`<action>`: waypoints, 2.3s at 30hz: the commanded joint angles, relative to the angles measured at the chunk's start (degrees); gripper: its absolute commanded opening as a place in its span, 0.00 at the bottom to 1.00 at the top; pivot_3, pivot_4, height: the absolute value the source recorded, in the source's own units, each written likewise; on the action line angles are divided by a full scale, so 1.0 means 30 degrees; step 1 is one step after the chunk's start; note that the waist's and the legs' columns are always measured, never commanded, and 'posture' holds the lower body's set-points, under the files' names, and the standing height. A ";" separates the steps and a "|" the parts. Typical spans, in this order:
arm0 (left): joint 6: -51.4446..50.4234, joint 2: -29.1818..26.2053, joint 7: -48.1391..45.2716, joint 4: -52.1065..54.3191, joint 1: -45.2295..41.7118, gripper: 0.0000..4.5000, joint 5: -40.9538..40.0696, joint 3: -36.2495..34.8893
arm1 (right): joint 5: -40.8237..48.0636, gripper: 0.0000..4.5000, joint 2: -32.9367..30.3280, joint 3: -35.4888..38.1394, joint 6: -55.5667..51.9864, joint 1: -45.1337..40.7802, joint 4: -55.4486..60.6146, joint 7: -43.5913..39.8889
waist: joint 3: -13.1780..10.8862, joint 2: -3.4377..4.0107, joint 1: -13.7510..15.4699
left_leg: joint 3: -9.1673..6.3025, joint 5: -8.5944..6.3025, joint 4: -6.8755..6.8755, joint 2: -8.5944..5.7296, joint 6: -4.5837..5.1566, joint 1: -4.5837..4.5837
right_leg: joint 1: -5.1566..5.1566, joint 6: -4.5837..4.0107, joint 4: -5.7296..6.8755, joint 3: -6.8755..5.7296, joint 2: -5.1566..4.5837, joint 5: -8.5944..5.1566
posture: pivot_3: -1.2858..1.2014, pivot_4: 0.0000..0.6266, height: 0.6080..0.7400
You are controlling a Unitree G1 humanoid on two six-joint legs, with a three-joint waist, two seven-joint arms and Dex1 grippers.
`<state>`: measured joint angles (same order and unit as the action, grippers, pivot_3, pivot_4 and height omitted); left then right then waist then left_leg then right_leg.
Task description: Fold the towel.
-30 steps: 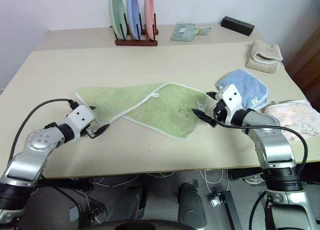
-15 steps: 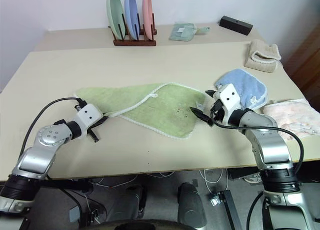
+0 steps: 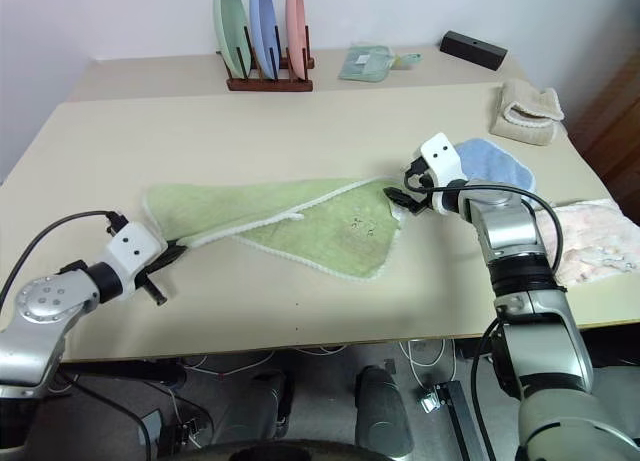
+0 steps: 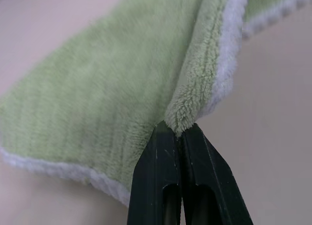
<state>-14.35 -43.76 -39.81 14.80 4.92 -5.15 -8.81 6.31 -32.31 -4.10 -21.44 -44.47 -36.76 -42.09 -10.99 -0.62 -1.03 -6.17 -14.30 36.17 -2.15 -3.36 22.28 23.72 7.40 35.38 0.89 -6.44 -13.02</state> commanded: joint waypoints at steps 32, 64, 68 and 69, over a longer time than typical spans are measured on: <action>0.2313 -0.0648 0.3393 -1.0364 -1.5906 0.00 -0.1376 -0.2917 | -0.2337 0.01 -0.1550 0.0888 1.0756 -0.9131 -0.2762 -0.1095 | -0.0024 -0.0024 -0.0917 | 0.0014 0.0059 -0.0053 -0.0006 -0.0106 0.0056 | 0.0216 0.0021 0.0225 0.0003 -0.0006 -0.0006 | 0.52 0.24 1.00; -0.4614 -0.1722 -0.2624 -0.0241 0.0124 0.00 -0.6181 -0.5799 | 0.2133 0.01 -0.5619 0.0822 0.1630 0.3801 0.9520 -0.7135 | -0.0038 -0.0038 -0.0037 | 0.0259 -0.0064 0.0232 0.0041 0.0093 0.0047 | 0.0164 -0.0019 0.0226 0.0072 -0.0035 0.0003 | 0.52 0.24 1.00; -0.3242 -0.1638 -0.2216 -0.2532 -0.1576 0.00 -0.4830 -0.4376 | 0.0535 0.01 -0.4036 -0.0338 0.3363 0.0976 0.5498 -0.6471 | -0.0038 -0.0037 -0.0058 | 0.0271 -0.0065 0.0229 0.0042 0.0093 0.0046 | 0.0176 -0.0012 0.0228 0.0081 -0.0035 0.0009 | 0.52 0.24 1.00; -0.3201 -0.1570 -0.2161 -0.2968 -0.1962 0.00 -0.4792 -0.4188 | 0.0292 0.01 -0.3767 -0.0493 0.3753 0.0534 0.4715 -0.6470 | -0.0038 -0.0038 -0.0058 | 0.0272 -0.0065 0.0227 0.0041 0.0093 0.0047 | 0.0181 -0.0011 0.0228 0.0082 -0.0035 0.0009 | 0.52 0.24 1.00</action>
<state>-25.58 -48.14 -47.03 7.28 0.16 -20.70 -21.31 8.57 -43.83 -5.75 -12.83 -40.81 -19.96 -62.04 -11.10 -0.73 -1.20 -5.36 -14.49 36.85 -2.03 -3.08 22.44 24.28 7.37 36.06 1.13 -6.54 -12.99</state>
